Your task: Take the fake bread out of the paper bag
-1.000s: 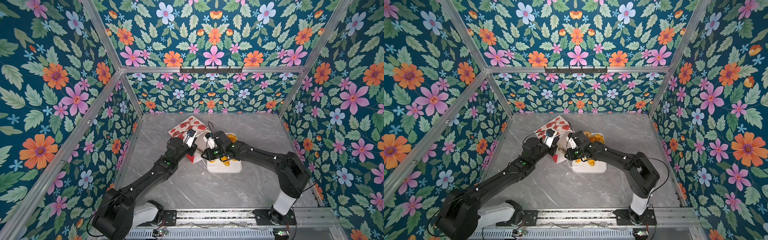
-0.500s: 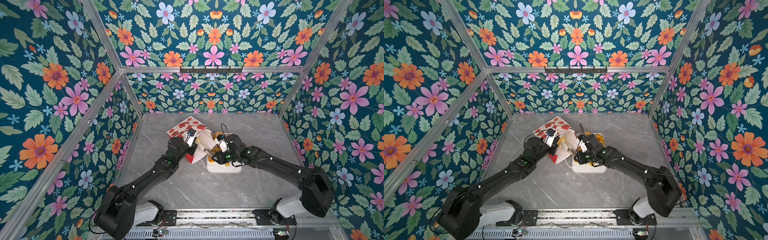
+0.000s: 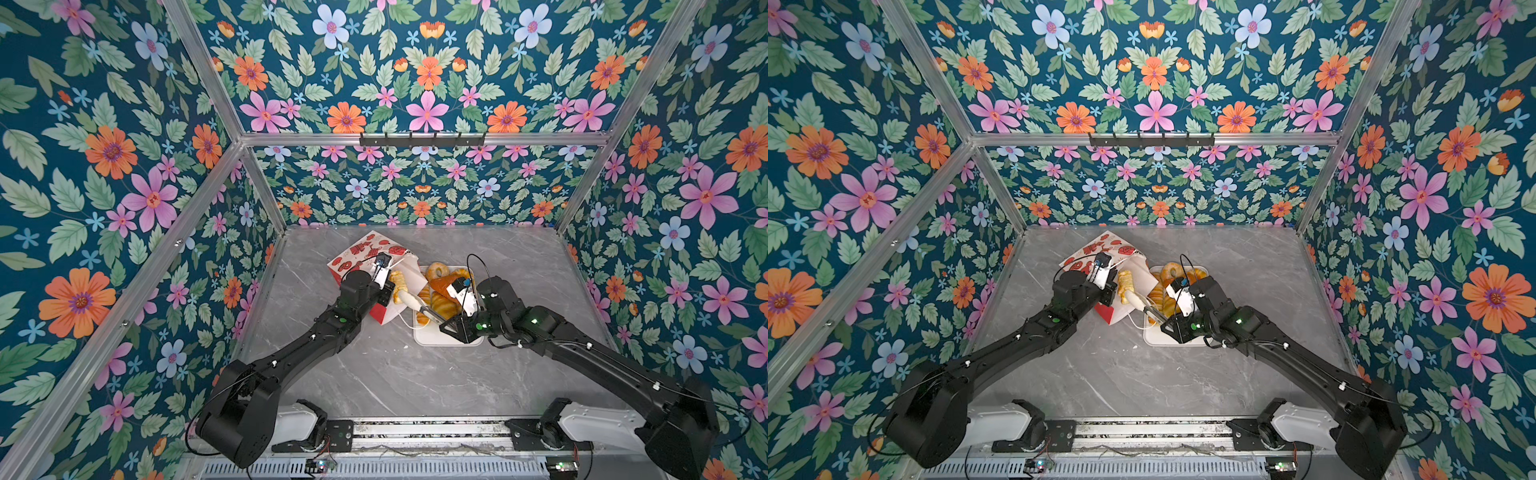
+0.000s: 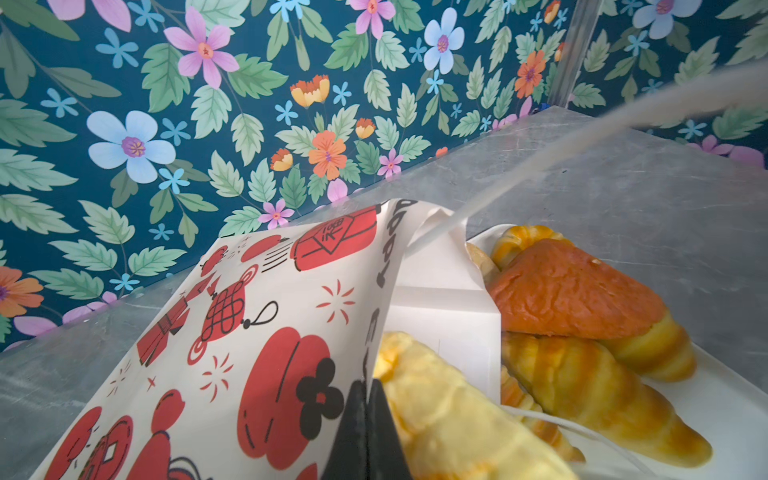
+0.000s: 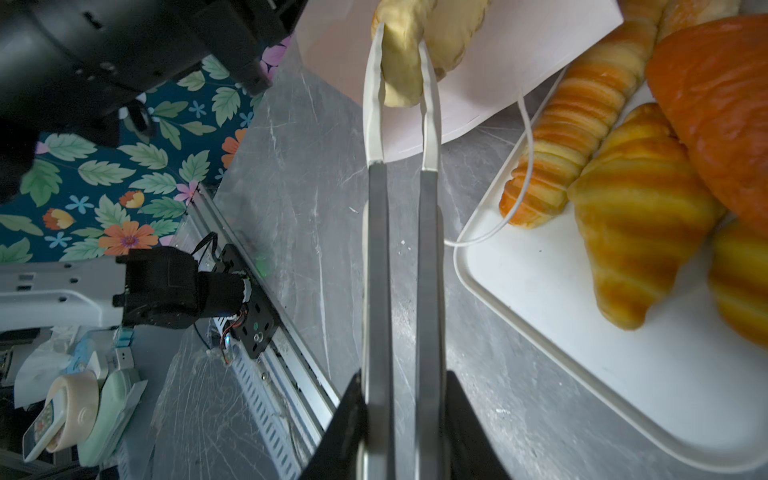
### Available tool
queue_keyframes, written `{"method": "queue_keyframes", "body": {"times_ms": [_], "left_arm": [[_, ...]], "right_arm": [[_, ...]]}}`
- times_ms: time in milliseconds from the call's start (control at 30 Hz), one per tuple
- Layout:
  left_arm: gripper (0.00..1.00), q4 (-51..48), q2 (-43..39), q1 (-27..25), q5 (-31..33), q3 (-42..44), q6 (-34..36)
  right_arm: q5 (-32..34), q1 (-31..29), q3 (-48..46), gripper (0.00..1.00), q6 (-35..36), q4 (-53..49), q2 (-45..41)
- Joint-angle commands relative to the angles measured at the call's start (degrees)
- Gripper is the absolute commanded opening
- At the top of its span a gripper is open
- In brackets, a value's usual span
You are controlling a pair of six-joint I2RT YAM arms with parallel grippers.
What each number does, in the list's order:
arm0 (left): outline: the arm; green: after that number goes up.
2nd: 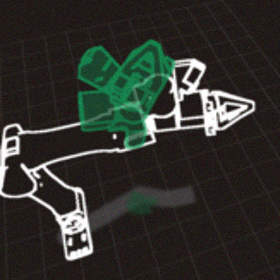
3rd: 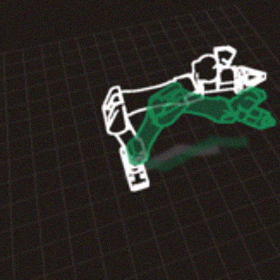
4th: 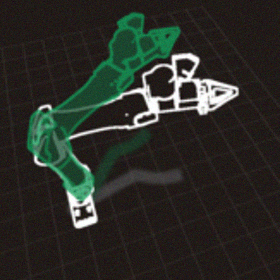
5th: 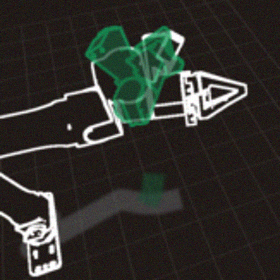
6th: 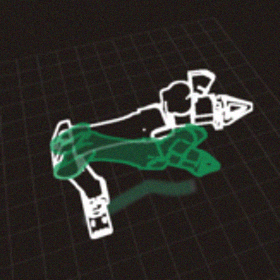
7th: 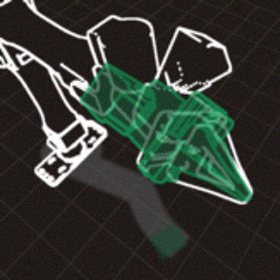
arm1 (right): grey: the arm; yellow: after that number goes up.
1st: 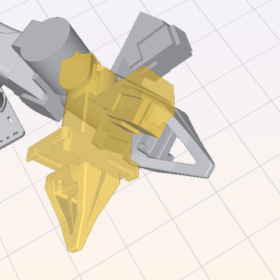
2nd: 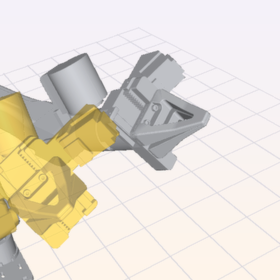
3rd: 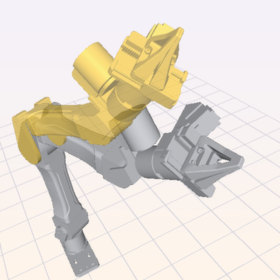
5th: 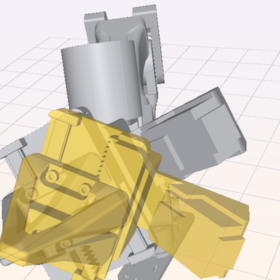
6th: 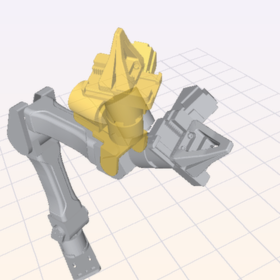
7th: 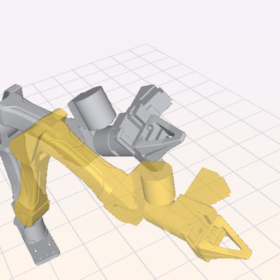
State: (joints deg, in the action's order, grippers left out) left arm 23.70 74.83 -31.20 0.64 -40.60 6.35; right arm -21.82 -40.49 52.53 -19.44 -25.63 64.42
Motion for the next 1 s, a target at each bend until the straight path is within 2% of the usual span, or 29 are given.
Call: {"method": "queue_keyframes", "body": {"times_ms": [0, 200, 367, 467, 667, 833, 967], "left_arm": [[0.0, 2.3, 0.6, 0.0, 3.8, -0.4, -1.3], [0.0, 4.2, 0.9, 0.1, 7.4, 0.6, -2.4], [0.0, 5.4, 0.1, 0.1, 11.2, 1.9, -3.1], [0.0, 5.9, -0.6, 0.2, 11.7, 2.7, -3.3], [0.0, 7.1, -2.6, 0.3, 12.6, 4.6, -3.4], [0.0, 7.7, -4.8, 0.6, 13.7, 6.2, -3.1], [0.0, 8.2, -6.1, 1.4, 13.6, 7.1, -3.1]], "right_arm": [[1.2, -0.1, -0.2, 0.12, 2.2, -5.8, -4.9], [5.9, 0.2, 0.1, 0.12, 1.4, -13.8, -12.4], [6.2, 0.2, -0.3, 0.12, -0.1, -17.2, -16.0], [3.0, 0.3, -0.7, 0.12, -0.6, -18.7, -16.7], [-8.1, 2.7, -1.1, 0.12, -0.4, -20.8, -16.6], [-15.6, 8.1, -1.1, 0.12, -0.9, -25.1, -14.5], [-23.5, 13.3, -4.0, 0.11, -2.9, -23.5, -15.4]]}}
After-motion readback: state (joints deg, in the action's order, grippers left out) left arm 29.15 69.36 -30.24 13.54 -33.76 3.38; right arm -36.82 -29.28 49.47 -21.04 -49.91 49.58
